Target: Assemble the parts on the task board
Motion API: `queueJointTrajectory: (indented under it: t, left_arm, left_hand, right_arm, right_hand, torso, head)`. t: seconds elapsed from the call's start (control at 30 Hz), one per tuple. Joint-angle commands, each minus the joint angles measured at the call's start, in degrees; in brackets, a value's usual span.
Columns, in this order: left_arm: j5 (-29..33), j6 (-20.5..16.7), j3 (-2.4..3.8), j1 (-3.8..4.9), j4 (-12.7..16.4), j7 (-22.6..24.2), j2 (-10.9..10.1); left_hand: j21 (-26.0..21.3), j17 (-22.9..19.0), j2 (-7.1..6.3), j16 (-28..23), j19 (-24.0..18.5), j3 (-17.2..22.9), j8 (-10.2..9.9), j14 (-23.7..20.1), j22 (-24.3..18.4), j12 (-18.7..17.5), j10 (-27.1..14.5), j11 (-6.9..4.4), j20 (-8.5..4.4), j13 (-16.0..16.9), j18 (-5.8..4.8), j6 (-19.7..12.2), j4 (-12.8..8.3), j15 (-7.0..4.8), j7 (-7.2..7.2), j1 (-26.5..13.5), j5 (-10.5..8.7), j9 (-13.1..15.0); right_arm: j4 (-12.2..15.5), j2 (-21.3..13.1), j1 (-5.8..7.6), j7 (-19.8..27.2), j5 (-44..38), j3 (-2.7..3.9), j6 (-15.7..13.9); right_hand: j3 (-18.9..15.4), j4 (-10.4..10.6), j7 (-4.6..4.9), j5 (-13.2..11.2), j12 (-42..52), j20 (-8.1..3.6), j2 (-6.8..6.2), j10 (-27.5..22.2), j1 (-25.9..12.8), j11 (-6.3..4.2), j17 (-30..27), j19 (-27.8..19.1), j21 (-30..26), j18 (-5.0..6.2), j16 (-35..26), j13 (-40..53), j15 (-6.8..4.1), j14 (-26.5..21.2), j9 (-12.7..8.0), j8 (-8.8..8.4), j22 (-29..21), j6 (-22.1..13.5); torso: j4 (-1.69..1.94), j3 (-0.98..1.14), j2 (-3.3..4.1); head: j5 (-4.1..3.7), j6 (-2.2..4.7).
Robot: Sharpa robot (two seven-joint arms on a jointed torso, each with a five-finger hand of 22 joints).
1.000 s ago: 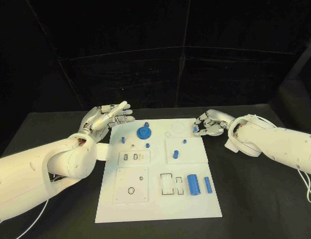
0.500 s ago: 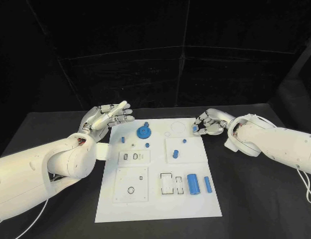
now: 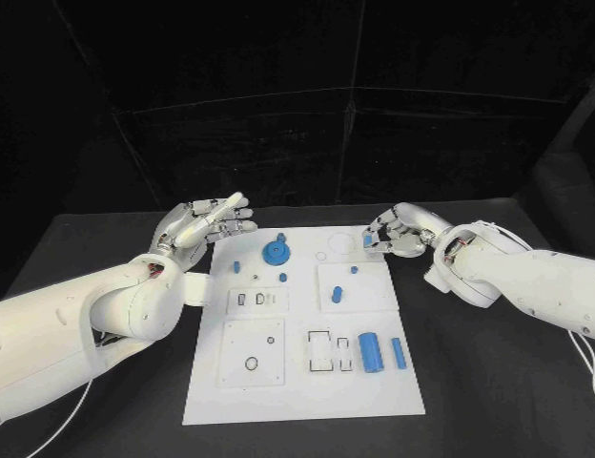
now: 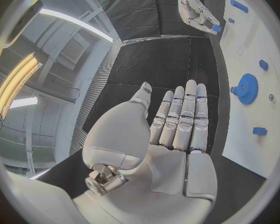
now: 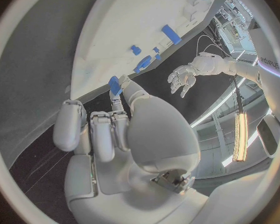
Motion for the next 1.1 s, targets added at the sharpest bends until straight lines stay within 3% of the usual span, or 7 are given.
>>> queueJointTrajectory:
  t: [0.03, 0.27, 0.4, 0.53, 0.7, 0.83, 1.1]
  left_arm:
    - [-0.2, 0.6, 0.02, 0.11, 0.1, 0.3, -0.1]
    - [-0.2, 0.4, 0.02, 0.24, -0.3, 0.3, -0.2]
    - [-0.2, 0.3, 0.03, 0.31, -0.8, 0.3, -0.1]
    - [-0.2, 0.3, 0.03, 0.4, -1.0, 0.3, 0.0]
    - [-0.2, 0.3, 0.03, 0.5, -1.1, 0.3, 0.2]
    - [-0.2, 0.2, 0.03, 0.54, -1.3, 0.2, 0.3]
    - [-0.2, 0.1, 0.03, 0.57, -1.2, -0.1, 0.6]
  left_hand:
    - [-0.2, 0.1, 0.51, -0.2, -0.5, 0.0, -0.2, -0.2, -0.1, -0.2, 0.3, 0.07, 0.03, 0.0, 0.83, 0.1, -0.3, -0.22, 0.18, 0.0, 0.21, 0.0]
    - [-0.2, 0.1, 0.54, -0.2, -0.5, 0.1, -0.2, -0.2, -0.1, -0.2, 0.3, 0.06, 0.03, 0.0, 0.83, 0.1, -0.3, -0.22, 0.17, 0.0, 0.22, 0.0]
    - [-0.2, 0.1, 0.54, -0.2, -0.5, 0.1, -0.2, -0.2, -0.1, -0.2, 0.3, 0.06, 0.03, 0.0, 0.83, 0.1, -0.3, -0.22, 0.17, 0.0, 0.22, 0.0]
    - [-0.2, 0.1, 0.54, -0.2, -0.5, 0.1, -0.2, -0.2, -0.1, -0.2, 0.3, 0.06, 0.03, 0.0, 0.83, 0.1, -0.3, -0.22, 0.17, 0.0, 0.22, 0.0]
    - [-0.2, 0.1, 0.54, -0.2, -0.5, 0.1, -0.2, -0.2, -0.1, -0.2, 0.3, 0.06, 0.03, 0.0, 0.83, 0.1, -0.3, -0.22, 0.17, 0.0, 0.22, 0.0]
    - [-0.2, 0.1, 0.54, -0.2, -0.5, 0.1, -0.2, -0.2, -0.1, -0.2, 0.3, 0.06, 0.03, 0.0, 0.83, 0.1, -0.3, -0.22, 0.17, 0.0, 0.22, 0.0]
    - [-0.2, 0.1, 0.62, -0.2, -0.4, 0.1, -0.2, -0.2, -0.1, -0.2, 0.4, 0.03, 0.02, 0.0, 0.84, 0.2, -0.4, -0.24, 0.13, 0.1, 0.22, 0.0]
  right_arm:
    - [3.2, -0.4, 0.19, -4.8, -0.6, 0.05, -3.1]
    - [9.8, 0.9, 0.32, -12.1, -3.9, 0.07, -2.5]
    - [11.8, 4.1, 0.34, -16.9, -6.7, 0.07, -1.5]
    - [11.7, 7.4, 0.34, -20.0, -9.0, 0.05, 0.1]
    - [11.0, 10.9, 0.32, -22.6, -11.9, 0.03, 2.6]
    - [10.3, 13.4, 0.31, -23.6, -13.2, 0.01, 3.7]
    - [8.7, 17.4, 0.25, -24.1, -15.5, -0.05, 6.6]
  right_hand:
    - [1.1, 0.4, -0.82, -0.3, -0.6, -0.45, -0.15, 0.1, -1.0, -0.11, 9.5, -0.1, 0.0, -0.53, -0.1, 6.2, -0.32, 4.9, -0.1, -0.26, -0.2, 0.4]
    - [1.9, 0.6, -0.57, 0.0, -1.3, -0.29, -0.34, -0.5, -1.8, 0.1, 9.5, -0.2, -0.2, -0.49, -0.1, 5.4, -0.13, 4.9, -0.2, -0.88, -0.5, 0.1]
    - [2.6, 0.6, -0.54, 0.4, -1.6, -0.24, -0.29, -0.7, -2.1, 0.14, 9.4, -0.1, -0.2, -0.5, -0.2, 5.1, -0.09, 4.9, -0.2, -1.09, -0.5, 0.1]
    - [2.8, 0.6, -0.52, 0.5, -1.6, -0.22, -0.39, -0.7, -2.3, 0.16, 9.3, -0.1, -0.2, -0.49, -0.2, 5.1, -0.08, 4.8, -0.2, -1.16, -0.5, 0.1]
    - [3.0, 0.6, -0.48, 0.1, -1.9, -0.18, -0.89, -1.0, -2.7, 0.19, 9.1, -0.1, -0.3, -0.49, -0.3, 4.7, -0.05, 4.8, -0.2, -1.33, -0.5, 0.1]
    - [3.1, 0.6, -0.49, 0.1, -1.9, -0.18, -0.89, -1.0, -2.7, 0.19, 9.1, -0.1, -0.2, -0.49, -0.3, 4.7, -0.04, 4.8, -0.2, -1.34, -0.5, 0.1]
    - [3.2, 0.6, -0.49, 0.1, -1.9, -0.17, -0.9, -0.9, -2.7, 0.19, 9.1, -0.1, -0.3, -0.49, -0.3, 4.8, -0.04, 4.8, -0.2, -1.36, -0.5, 0.1]
  torso:
    - [0.04, -0.17, -0.07]
    - [0.1, -0.44, -0.25]
    - [0.01, -0.43, -0.29]
    - [0.03, -0.45, -0.27]
    - [0.2, -0.45, -0.2]
    - [-0.04, -0.36, -0.22]
    - [0.11, -0.42, -0.22]
  head:
    - [0.11, 0.1]
    - [0.74, -0.33]
    - [1.21, -0.67]
    - [1.9, -0.88]
    - [2.11, -1.22]
    - [2.97, -1.44]
    - [3.88, -1.83]
